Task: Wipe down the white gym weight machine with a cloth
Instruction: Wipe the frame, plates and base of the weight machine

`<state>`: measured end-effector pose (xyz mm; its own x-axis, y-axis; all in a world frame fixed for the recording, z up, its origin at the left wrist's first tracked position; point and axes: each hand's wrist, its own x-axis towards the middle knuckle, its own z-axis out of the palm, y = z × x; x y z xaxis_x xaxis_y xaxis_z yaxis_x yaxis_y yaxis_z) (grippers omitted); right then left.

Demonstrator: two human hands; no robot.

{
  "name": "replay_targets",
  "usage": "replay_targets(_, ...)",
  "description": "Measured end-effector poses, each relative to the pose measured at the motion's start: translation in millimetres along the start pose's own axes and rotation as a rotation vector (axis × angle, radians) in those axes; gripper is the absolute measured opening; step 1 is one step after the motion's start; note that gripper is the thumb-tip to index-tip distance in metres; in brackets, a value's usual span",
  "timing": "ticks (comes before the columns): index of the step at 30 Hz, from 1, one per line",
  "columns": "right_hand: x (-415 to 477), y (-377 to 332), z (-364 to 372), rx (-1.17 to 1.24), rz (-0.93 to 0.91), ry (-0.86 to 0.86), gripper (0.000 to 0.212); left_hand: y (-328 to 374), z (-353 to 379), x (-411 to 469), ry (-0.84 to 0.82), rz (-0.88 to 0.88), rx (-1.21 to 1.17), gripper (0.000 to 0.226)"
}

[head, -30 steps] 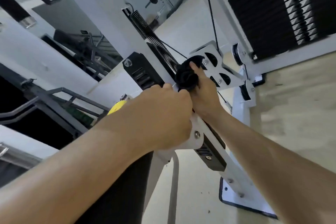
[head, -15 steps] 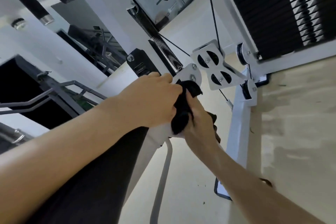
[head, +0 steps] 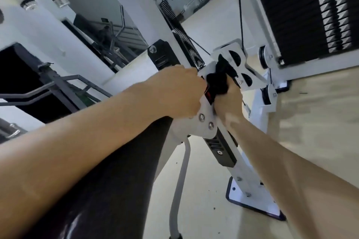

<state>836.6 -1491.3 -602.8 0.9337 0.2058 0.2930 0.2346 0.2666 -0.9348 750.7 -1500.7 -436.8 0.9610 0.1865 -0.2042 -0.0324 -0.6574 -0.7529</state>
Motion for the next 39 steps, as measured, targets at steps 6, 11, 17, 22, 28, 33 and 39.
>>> replay_targets(6, -107, -11, -18, 0.164, -0.114, -0.180, 0.033, 0, -2, 0, -0.067, 0.009, 0.063, 0.035)
replay_targets(11, -78, -35, -22, 0.194, -0.114, -0.212, 0.045, 2, -5, -5, -0.040, -0.011, 0.018, 0.034)
replay_targets(17, -140, -25, -20, -0.002, -0.268, -0.264, 0.038, 1, -5, -8, -0.072, 0.020, 0.049, 0.045)
replay_targets(22, -130, 2, -30, -0.084, -0.115, -0.089, 0.033, 6, -8, -23, -0.230, 0.102, 0.330, 0.065)
replay_targets(28, -141, -42, -13, 0.019, -0.004, -0.052, 0.028, 14, -17, -43, -0.298, 0.056, 0.161, 0.058)
replay_targets(33, -173, -75, -17, 0.098, -0.269, -0.180, 0.020, 18, -37, -67, -0.318, 0.043, -0.018, 0.038)
replay_targets(39, -165, -68, -34, 0.531, 0.129, -0.229, 0.027, 31, -39, -85, -0.452, 0.181, 0.206, 0.026)
